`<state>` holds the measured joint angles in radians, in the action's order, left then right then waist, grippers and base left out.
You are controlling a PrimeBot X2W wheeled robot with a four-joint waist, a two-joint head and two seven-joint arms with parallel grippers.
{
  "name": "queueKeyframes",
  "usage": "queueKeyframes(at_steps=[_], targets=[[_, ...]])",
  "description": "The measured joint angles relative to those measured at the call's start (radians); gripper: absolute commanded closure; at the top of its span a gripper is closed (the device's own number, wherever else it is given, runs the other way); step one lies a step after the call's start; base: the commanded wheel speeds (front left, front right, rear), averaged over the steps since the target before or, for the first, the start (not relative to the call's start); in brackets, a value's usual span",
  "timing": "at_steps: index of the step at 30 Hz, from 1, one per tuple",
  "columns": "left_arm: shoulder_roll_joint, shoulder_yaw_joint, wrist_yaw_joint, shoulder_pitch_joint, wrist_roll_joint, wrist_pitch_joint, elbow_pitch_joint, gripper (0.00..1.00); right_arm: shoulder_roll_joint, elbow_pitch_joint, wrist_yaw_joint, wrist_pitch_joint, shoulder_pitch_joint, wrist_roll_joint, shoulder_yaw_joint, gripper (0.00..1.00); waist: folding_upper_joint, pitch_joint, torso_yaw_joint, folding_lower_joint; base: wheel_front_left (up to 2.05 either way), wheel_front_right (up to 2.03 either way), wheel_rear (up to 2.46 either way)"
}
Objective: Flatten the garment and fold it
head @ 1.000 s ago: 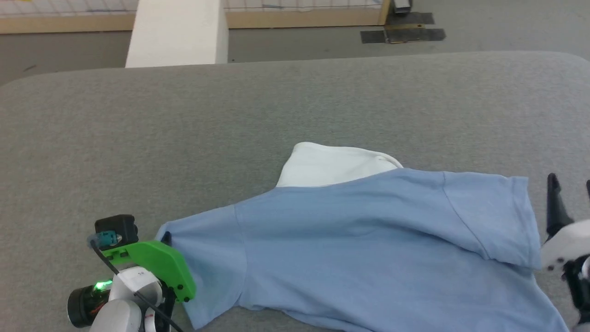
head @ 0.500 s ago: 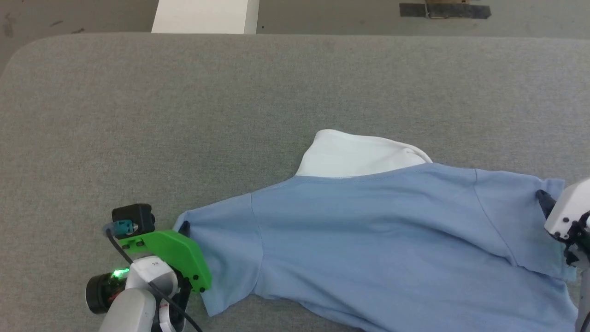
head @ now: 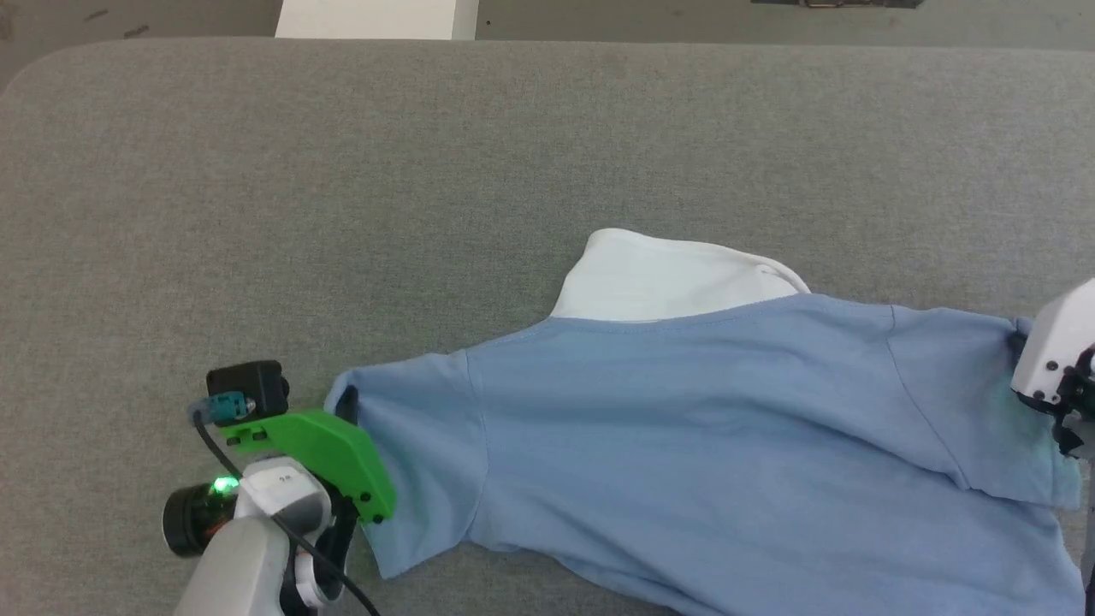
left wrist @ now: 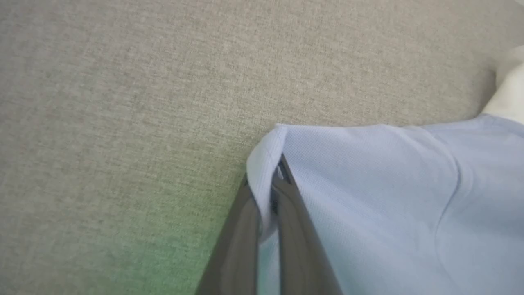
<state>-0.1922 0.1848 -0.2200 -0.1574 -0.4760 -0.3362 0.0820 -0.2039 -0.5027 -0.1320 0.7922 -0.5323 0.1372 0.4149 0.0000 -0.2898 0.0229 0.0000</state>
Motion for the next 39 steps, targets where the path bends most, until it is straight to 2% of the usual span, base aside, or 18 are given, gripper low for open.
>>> queueKeyframes(at_steps=[3, 6, 9, 14, 20, 24, 30, 35, 39], targets=[[-0.012, 0.001, 0.035, -0.044, -0.004, 0.02, -0.009, 1.0, -0.01, 0.038, 0.0, -0.011, -0.001, 0.021, -0.037, 1.0, 0.0, 0.004, -0.003, 0.0, 0.0, 0.0, 0.0], [-0.062, -0.003, 0.063, -0.128, 0.02, 0.045, -0.03, 1.0, -0.043, 0.085, 0.0, -0.031, -0.023, 0.026, -0.076, 1.0, 0.0, 0.006, -0.009, 0.0, 0.0, 0.0, 0.0], [-0.103, -0.002, 0.097, -0.244, 0.032, 0.046, -0.052, 1.0, -0.092, 0.141, 0.0, -0.056, -0.097, 0.03, -0.113, 1.0, 0.0, 0.0, -0.017, 0.0, 0.0, 0.0, 0.0], [-0.152, -0.009, 0.119, -0.443, 0.075, 0.03, -0.072, 1.0, -0.149, 0.199, 0.0, -0.093, -0.251, 0.023, -0.183, 1.0, 0.0, -0.026, -0.031, 0.0, 0.0, 0.0, 0.0], [-0.162, -0.049, 0.119, -0.725, 0.079, 0.039, -0.028, 1.0, -0.187, 0.218, 0.0, -0.159, -0.483, 0.002, -0.251, 1.0, 0.0, -0.085, -0.052, 0.0001, 0.0, 0.0, 0.0], [-0.155, -0.075, 0.095, -0.904, 0.082, 0.058, 0.01, 1.0, -0.2, 0.207, 0.0, -0.252, -0.653, -0.019, -0.284, 1.0, 0.0, -0.134, -0.066, 0.0001, 0.0, 0.0, 0.0], [-0.156, -0.117, 0.051, -1.156, 0.126, 0.185, 0.075, 1.0, -0.195, 0.19, 0.0, -0.415, -0.886, -0.078, -0.296, 1.0, 0.0, -0.207, -0.084, 0.0002, 0.0, 0.0, 0.0], [-0.153, -0.133, 0.052, -1.255, 0.132, 0.276, 0.123, 1.0, -0.178, 0.165, 0.0, -0.516, -1.007, -0.103, -0.289, 1.0, 0.0, -0.243, -0.093, 0.0001, 0.0, 0.0, 0.0], [-0.145, -0.13, 0.071, -1.246, 0.116, 0.303, 0.167, 1.0, -0.177, 0.103, 0.0, -0.564, -1.022, -0.092, -0.306, 1.0, 0.0, -0.241, -0.088, 0.0001, 0.0, 0.0, 0.0]])
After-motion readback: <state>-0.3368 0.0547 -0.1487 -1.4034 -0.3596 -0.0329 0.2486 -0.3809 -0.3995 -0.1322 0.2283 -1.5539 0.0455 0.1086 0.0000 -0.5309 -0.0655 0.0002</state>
